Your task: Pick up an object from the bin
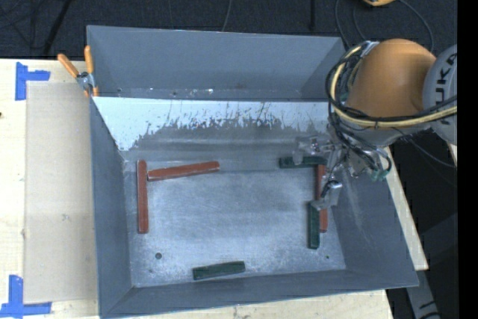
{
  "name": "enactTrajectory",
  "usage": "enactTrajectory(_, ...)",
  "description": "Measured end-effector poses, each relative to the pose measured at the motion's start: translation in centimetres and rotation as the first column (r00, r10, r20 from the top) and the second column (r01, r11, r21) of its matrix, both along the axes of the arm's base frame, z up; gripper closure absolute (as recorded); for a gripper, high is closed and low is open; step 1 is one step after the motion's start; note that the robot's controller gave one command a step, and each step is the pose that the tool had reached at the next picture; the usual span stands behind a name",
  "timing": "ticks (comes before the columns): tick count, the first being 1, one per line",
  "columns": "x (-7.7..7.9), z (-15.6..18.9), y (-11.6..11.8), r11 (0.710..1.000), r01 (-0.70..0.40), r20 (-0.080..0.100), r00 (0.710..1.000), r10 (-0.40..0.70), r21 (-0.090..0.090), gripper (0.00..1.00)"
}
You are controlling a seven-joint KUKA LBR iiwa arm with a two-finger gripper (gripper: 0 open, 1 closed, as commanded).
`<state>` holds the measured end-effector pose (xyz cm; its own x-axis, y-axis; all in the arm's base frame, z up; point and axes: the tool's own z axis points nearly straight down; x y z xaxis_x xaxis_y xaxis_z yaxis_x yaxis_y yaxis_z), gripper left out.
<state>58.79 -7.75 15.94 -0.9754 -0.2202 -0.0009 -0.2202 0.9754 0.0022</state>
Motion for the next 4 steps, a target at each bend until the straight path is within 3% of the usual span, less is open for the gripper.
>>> enactTrajectory(2,-0.1,0.3,-2.4,0.999,-0.053,0.005,0.999,0.053,-0.005,0.00)
enactTrajectory(3,-1.5,-4.1,-1.7,0.994,-0.106,0.004,0.994,0.106,-0.003,0.00)
enactTrajectory(4,-2.6,-7.6,-3.1,0.945,-0.327,-0.002,0.945,0.327,0.000,0.00)
